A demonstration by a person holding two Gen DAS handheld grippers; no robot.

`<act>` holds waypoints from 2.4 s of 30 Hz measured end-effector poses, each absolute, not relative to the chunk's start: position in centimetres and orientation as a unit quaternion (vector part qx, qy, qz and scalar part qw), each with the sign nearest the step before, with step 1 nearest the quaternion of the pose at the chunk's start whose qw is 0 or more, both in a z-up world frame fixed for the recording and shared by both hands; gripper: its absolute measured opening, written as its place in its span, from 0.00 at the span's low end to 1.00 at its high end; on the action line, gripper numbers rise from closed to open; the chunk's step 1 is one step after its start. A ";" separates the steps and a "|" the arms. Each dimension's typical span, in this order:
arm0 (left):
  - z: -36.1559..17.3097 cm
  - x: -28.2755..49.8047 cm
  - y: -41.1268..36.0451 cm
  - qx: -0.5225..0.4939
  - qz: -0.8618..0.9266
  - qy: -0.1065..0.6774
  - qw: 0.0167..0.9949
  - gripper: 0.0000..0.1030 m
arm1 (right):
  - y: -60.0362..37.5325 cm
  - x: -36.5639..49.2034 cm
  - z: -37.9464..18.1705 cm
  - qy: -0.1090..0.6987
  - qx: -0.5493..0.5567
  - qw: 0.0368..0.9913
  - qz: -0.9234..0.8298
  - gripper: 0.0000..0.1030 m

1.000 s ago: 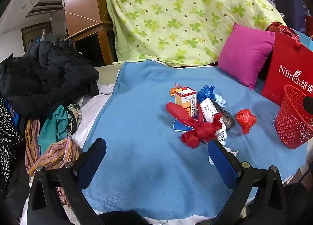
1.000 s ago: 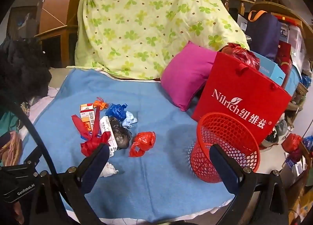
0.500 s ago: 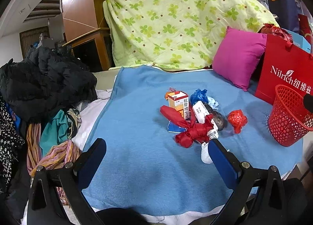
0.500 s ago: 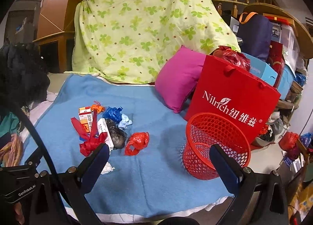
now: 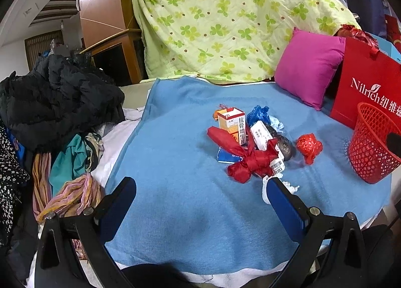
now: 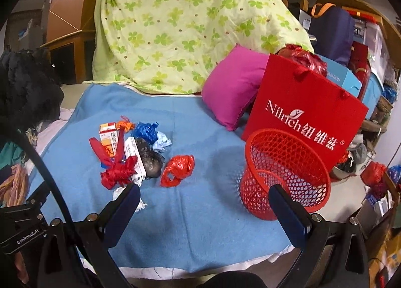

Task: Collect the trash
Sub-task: 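Move the left tool toward the white tissue while the right tool approaches the red plastic bag, then grasp the crumpled white tissue with the left tool while the right tool grasps the red plastic bag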

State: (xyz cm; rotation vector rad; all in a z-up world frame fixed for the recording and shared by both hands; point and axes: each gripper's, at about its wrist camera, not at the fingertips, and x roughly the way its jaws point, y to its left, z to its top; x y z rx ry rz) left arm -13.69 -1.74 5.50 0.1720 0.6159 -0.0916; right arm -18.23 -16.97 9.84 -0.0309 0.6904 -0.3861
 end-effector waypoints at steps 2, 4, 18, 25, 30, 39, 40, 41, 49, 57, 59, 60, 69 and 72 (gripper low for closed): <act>5.2 -13.5 -2.0 0.089 -0.045 0.306 0.947 1.00 | -17.3 -18.1 9.4 0.339 -0.014 0.922 -0.189 1.00; 4.8 -13.4 -2.5 0.094 -0.046 0.309 0.945 1.00 | -17.7 -18.0 8.9 0.342 -0.012 0.920 -0.190 1.00; 2.8 -12.3 -5.7 0.131 -0.060 0.333 0.932 1.00 | -21.3 -17.1 5.7 0.359 0.003 0.911 -0.203 1.00; 2.0 -11.7 -6.9 0.143 -0.061 0.342 0.927 1.00 | -22.4 -16.2 4.2 0.365 0.020 0.909 -0.203 1.00; 1.3 -11.2 -7.8 0.153 -0.063 0.349 0.922 1.00 | -23.1 -15.6 3.1 0.369 0.026 0.907 -0.202 1.00; 0.2 -10.2 -9.6 0.169 -0.070 0.361 0.914 1.00 | -24.4 -14.7 1.5 0.381 0.026 0.900 -0.211 1.00; 0.1 -10.1 -9.8 0.170 -0.071 0.362 0.914 1.00 | -24.5 -14.7 1.3 0.381 0.027 0.899 -0.212 1.00; 0.0 -10.0 -10.0 0.171 -0.073 0.363 0.913 1.00 | -24.6 -14.5 1.2 0.382 0.029 0.899 -0.213 1.00; -0.9 -8.9 -11.3 0.177 -0.084 0.373 0.907 1.00 | -25.7 -14.0 0.3 0.385 0.035 0.896 -0.218 1.00; -3.0 -6.4 -10.5 0.150 -0.111 0.404 0.896 1.00 | -26.1 -12.6 -0.1 0.378 0.060 0.905 -0.185 1.00; -3.7 -5.8 -9.8 0.134 -0.116 0.415 0.892 1.00 | -26.1 -11.8 -0.3 0.378 0.071 0.908 -0.165 1.00; -3.8 -5.6 -9.6 0.129 -0.118 0.417 0.892 1.00 | -26.1 -11.3 -0.4 0.377 0.077 0.910 -0.153 1.00; -5.1 -4.5 -8.8 0.080 -0.177 0.435 0.879 1.00 | -26.5 -5.3 -2.3 0.383 0.152 0.906 -0.092 1.00; -5.8 -4.3 -9.2 0.062 -0.205 0.444 0.870 0.94 | -26.6 -2.8 -3.4 0.390 0.146 0.904 -0.102 0.91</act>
